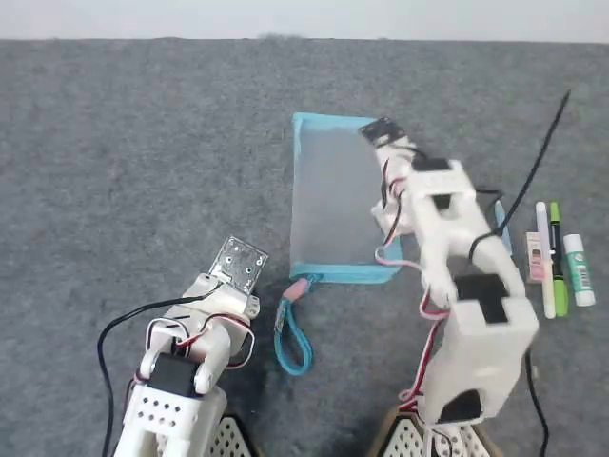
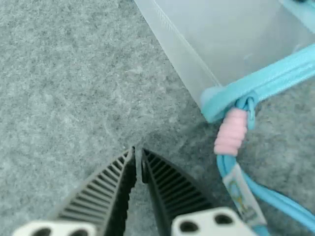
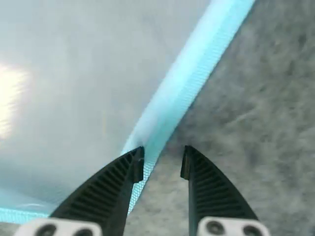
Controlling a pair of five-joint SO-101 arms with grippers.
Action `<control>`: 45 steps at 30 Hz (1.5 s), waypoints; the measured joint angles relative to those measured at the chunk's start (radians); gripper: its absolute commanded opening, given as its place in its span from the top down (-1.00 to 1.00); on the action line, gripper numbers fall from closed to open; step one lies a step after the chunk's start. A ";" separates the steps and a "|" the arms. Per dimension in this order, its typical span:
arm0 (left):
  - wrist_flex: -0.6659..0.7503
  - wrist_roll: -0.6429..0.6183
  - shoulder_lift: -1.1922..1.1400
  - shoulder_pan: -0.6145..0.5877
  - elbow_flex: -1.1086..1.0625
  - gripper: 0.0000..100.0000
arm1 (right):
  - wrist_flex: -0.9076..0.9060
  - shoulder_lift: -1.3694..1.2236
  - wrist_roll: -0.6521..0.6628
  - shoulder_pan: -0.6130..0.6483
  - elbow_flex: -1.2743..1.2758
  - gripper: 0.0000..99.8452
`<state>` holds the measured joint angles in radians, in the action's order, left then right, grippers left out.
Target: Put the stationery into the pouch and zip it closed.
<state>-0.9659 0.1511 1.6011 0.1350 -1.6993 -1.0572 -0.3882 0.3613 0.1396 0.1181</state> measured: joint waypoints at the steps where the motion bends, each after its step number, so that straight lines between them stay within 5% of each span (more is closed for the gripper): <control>1: 0.000 0.000 0.000 0.000 0.000 0.97 | -0.032 -0.009 -0.005 -0.002 -0.038 0.72; 7: 0.000 0.000 0.000 0.000 0.000 0.97 | -0.110 0.083 -0.032 0.023 -0.034 0.72; 16: 0.000 0.000 0.000 0.000 0.000 0.97 | 0.055 0.585 -0.017 0.275 0.540 0.72; 21: 0.000 0.000 0.000 0.000 0.000 0.97 | 0.092 0.643 -0.008 0.336 0.658 0.71; 36: 0.000 0.000 0.000 0.000 0.000 0.97 | 0.130 0.224 0.000 0.144 0.301 0.72; 45: 0.000 0.000 0.000 0.000 0.000 0.97 | -0.055 0.051 -0.051 0.057 -0.028 0.72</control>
<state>-0.9659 0.1511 1.6011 0.1350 -1.6993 -1.1124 -0.3376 0.3107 0.1964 0.0905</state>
